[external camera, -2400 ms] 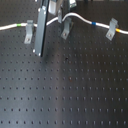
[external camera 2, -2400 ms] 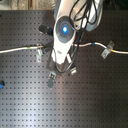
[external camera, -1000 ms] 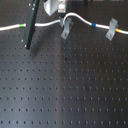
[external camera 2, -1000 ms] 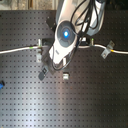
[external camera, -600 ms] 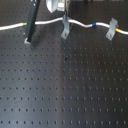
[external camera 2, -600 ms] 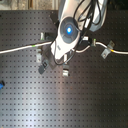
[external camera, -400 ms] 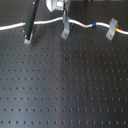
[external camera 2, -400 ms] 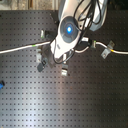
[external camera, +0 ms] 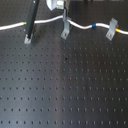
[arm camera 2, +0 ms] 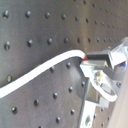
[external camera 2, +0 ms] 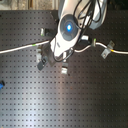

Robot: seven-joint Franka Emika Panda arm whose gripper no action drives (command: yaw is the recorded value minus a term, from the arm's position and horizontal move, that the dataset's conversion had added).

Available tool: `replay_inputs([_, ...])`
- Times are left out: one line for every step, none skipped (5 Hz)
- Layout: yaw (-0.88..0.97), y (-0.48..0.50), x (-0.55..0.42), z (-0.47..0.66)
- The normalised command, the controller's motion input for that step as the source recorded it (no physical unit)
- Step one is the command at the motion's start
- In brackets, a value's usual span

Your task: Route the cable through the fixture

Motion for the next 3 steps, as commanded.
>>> replay_inputs([-0.74,-0.026,-0.366,0.01])
replay_inputs([-0.49,0.157,-0.249,-0.27])
replay_inputs([-0.13,0.175,-0.135,-0.18])
